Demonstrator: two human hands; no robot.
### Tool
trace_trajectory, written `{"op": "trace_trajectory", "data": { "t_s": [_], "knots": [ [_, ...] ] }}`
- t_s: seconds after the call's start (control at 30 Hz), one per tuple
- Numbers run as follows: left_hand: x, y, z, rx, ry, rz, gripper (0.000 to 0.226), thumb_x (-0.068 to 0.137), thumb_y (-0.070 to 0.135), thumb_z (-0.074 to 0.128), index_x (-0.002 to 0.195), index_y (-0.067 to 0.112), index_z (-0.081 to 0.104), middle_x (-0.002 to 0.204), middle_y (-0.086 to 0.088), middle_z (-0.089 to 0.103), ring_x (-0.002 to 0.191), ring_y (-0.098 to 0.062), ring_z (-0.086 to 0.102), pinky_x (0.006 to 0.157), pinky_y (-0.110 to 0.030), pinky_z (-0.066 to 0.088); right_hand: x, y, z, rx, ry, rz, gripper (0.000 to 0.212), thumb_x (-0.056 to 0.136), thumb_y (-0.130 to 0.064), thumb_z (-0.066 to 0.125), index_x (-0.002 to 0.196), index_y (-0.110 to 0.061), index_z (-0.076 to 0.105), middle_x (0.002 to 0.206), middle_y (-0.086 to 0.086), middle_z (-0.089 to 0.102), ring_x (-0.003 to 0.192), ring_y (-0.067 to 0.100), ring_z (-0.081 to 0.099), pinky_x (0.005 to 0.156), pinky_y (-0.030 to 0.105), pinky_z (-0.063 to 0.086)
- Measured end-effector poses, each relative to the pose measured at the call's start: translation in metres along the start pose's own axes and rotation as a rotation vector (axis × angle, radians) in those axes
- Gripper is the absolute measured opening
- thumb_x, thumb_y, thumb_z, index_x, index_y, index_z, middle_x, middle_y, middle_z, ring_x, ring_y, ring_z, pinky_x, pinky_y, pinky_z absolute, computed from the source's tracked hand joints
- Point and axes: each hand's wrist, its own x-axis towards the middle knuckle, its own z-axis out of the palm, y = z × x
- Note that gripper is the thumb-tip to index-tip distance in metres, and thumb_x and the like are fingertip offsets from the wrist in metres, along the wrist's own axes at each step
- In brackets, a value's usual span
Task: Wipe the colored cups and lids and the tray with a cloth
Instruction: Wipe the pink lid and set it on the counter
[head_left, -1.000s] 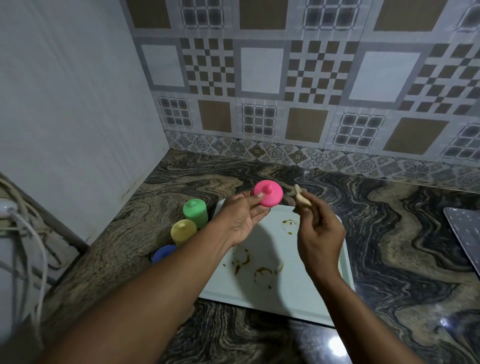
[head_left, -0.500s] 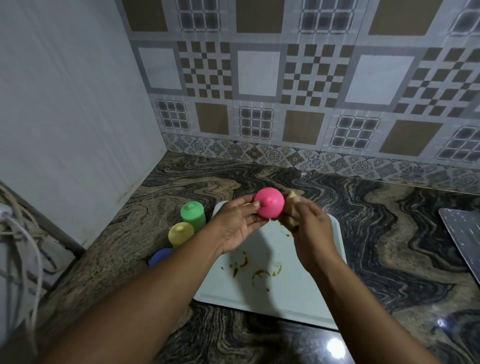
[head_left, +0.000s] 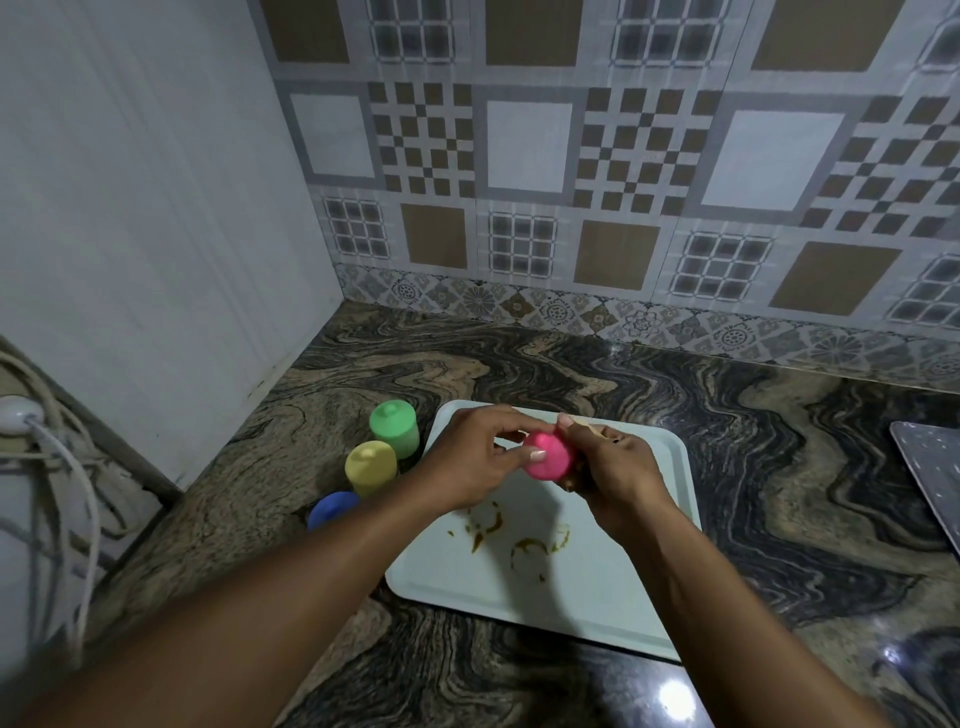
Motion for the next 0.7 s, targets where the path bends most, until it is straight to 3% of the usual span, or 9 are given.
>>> {"op": "trace_trajectory", "data": {
  "t_s": [0.13,0.23,0.33,0.4,0.5,0.6,0.7],
  "knots": [
    [-0.003,-0.004,0.000,0.016,0.074,0.015,0.021,0.083,0.026,0.080,0.104,0.025,0.077,0.112,0.012,0.069,0.107,-0.002,0.063,0.084,-0.031,0.056,0.000,-0.003,-0.003,0.213,0.001,0.128,0.022,0.096,-0.020,0.064,0.086,-0.001,0.063,0.064,0.014,0.061,0.042,0.017,0.046,0.042,0.026,0.042],
    [-0.004,-0.008,-0.004,-0.026,0.140,-0.032,0.012,0.083,0.028,0.080,0.093,0.023,0.076,0.107,0.013,0.073,0.096,-0.002,0.068,0.087,-0.037,0.057,0.001,-0.010,-0.009,0.274,0.037,0.023,0.020,0.099,-0.011,0.049,0.091,0.000,0.063,0.082,0.020,0.066,0.064,0.029,0.062,0.060,0.034,0.051],
    [-0.005,-0.006,-0.005,-0.088,0.168,-0.105,0.010,0.083,0.036,0.079,0.086,0.029,0.073,0.102,0.006,0.075,0.081,-0.013,0.073,0.078,-0.048,0.060,-0.005,-0.007,-0.006,-0.002,-0.005,-0.317,0.025,0.094,-0.001,0.044,0.099,0.004,0.068,0.097,0.026,0.072,0.083,0.037,0.067,0.075,0.041,0.056],
    [-0.003,0.000,-0.004,-0.098,0.190,-0.114,0.015,0.082,0.044,0.076,0.085,0.031,0.070,0.097,0.002,0.076,0.079,-0.016,0.073,0.076,-0.051,0.060,-0.013,0.004,0.002,-0.241,-0.042,-0.533,0.026,0.102,-0.005,0.049,0.116,-0.006,0.071,0.105,0.014,0.075,0.094,0.025,0.074,0.081,0.036,0.060],
    [-0.004,0.005,-0.004,-0.076,0.218,-0.096,0.028,0.078,0.057,0.069,0.087,0.030,0.068,0.096,0.003,0.074,0.080,-0.018,0.073,0.076,-0.050,0.060,-0.020,0.021,0.004,-0.377,-0.031,-0.708,0.027,0.102,-0.009,0.054,0.122,-0.016,0.070,0.113,-0.002,0.075,0.102,0.013,0.073,0.085,0.033,0.060],
    [-0.007,0.001,-0.007,-0.083,0.254,-0.117,0.020,0.087,0.045,0.070,0.086,0.025,0.068,0.093,0.001,0.074,0.079,-0.018,0.073,0.077,-0.050,0.059,-0.023,0.033,-0.005,-0.578,-0.015,-0.922,0.029,0.098,-0.004,0.057,0.121,-0.017,0.070,0.116,-0.007,0.073,0.103,0.008,0.070,0.084,0.032,0.058],
    [-0.006,-0.006,-0.013,-0.127,0.331,-0.195,0.021,0.092,0.035,0.069,0.079,0.020,0.061,0.087,0.001,0.070,0.072,-0.020,0.074,0.075,-0.054,0.059,-0.032,0.045,-0.012,-0.840,-0.148,-1.066,0.035,0.091,-0.002,0.059,0.116,-0.023,0.071,0.116,-0.015,0.070,0.103,-0.010,0.062,0.081,0.018,0.052]
  ]
}}
